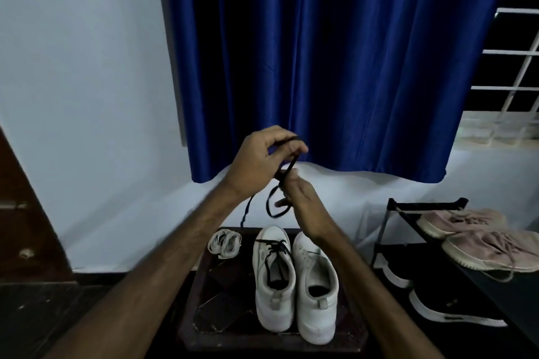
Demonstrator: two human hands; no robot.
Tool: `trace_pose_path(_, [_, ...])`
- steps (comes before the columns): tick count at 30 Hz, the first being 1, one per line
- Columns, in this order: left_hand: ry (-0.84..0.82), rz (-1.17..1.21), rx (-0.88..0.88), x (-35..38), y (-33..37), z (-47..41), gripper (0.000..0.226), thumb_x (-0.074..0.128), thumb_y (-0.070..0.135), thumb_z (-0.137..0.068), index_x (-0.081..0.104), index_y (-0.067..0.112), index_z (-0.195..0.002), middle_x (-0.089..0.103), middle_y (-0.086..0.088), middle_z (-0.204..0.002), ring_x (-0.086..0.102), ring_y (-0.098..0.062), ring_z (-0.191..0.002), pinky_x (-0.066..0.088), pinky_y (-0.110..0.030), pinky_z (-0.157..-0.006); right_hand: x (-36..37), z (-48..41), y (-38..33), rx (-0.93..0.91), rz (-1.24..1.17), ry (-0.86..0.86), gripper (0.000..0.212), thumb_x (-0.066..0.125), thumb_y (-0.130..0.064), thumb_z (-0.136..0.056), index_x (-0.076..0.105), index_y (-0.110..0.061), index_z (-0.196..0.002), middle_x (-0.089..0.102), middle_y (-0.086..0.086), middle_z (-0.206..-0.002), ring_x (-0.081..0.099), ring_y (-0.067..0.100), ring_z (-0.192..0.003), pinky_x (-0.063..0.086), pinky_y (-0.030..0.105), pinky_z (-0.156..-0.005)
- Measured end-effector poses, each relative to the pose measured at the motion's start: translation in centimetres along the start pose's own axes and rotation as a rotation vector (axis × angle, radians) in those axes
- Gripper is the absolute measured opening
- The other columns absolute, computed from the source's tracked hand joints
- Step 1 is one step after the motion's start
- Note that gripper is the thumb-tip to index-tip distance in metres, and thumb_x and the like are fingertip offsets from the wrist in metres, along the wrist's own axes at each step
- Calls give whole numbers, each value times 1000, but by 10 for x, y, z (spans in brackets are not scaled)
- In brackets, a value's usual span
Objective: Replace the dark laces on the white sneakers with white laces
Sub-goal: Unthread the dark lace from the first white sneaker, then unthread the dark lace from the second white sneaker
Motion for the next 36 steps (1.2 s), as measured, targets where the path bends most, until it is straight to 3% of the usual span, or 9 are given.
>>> trace_pose_path(4, [84, 7, 41, -12, -4, 2, 14, 60, 17, -96, 72, 10, -95, 66, 2, -94, 65, -15, -89, 53, -31, -79, -13, -10, -16, -64, -34, 128, 24, 48, -33, -97, 58, -17, -83, 64, -10, -76, 58, 6, -72, 50, 36, -75])
trace_pose_path(9, [142, -295, 59, 4, -29, 16, 28, 57, 46, -87, 74, 28, -100, 49, 7, -118, 49, -21, -101, 43, -38, -95, -16, -16, -31, 151, -625, 154, 28, 41, -7, -100, 58, -21, -82, 64, 1, -91, 59, 16, -92, 51, 45, -88])
trace_pose_path(14, [270, -224, -107, -3, -49, 20, 16, 64, 41, -85, 68, 28, -92, 53, 6, -110, 55, -20, -99, 48, -37, -91, 13, 6, -20, 520, -835, 60, 32, 31, -26, -105, 48, -19, -78, 47, -2, -55, 44, 11, -45, 43, 21, -44])
trace_pose_path(17, [24, 310, -496, 14, -55, 49, 30, 57, 43, -92, 59, 18, -107, 67, 0, -103, 64, -21, -94, 53, -37, -82, -8, -4, -28, 495, -850, 217, 36, 34, -24, -102, 40, -22, -66, 24, -10, -40, 16, 4, -32, 10, 14, -33])
trace_pose_path(20, [-499, 346, -654, 43, -60, 94, 41, 52, 46, -89, 60, 17, -118, 72, -3, -94, 65, -22, -83, 48, -30, -76, -39, -18, -34, 386, -835, 421, 35, 40, -25, -98, 41, -22, -63, 26, -9, -42, 18, 6, -34, 10, 16, -35])
trace_pose_path(22, [-592, 258, -642, 45, -72, 109, 34, 52, 45, -91, 70, 16, -97, 64, 2, -70, 57, -11, -65, 43, -28, -69, -59, -20, -26, 286, -582, 580, 33, 45, -26, -98, 50, -18, -66, 34, -6, -46, 26, 7, -38, 20, 20, -36])
trace_pose_path(27, [-75, 147, -416, 20, -70, 81, 33, 45, 29, -102, 64, 24, -75, 54, 9, -94, 53, -5, -94, 38, -22, -94, -27, -5, 33, 265, -76, 369, 34, 43, -15, -101, 67, -14, -77, 52, -8, -59, 44, 9, -56, 36, 19, -49])
trace_pose_path(31, [-138, -141, -276, 35, -58, 61, 34, 48, 17, -101, 63, 27, -72, 44, 7, -125, 34, 0, -129, 30, -18, -106, 27, 21, 37, 413, -309, 24, 34, 32, -19, -99, 65, -12, -100, 70, 4, -91, 66, 15, -80, 51, 21, -62])
trace_pose_path(36, [143, -14, -361, 10, -70, 69, 28, 47, 19, -102, 65, 12, -82, 56, -5, -112, 58, 2, -100, 48, -23, -92, 14, 26, 20, 568, -642, -25, 47, 31, -43, -103, 52, -19, -69, 54, -5, -57, 47, 9, -46, 28, 18, -40])
Point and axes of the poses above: each hand's wrist, its own z-axis away from the middle knuckle, its own x-axis out of the palm, y = z × x, the point moved 3 cm from there along -z, towards the middle knuckle
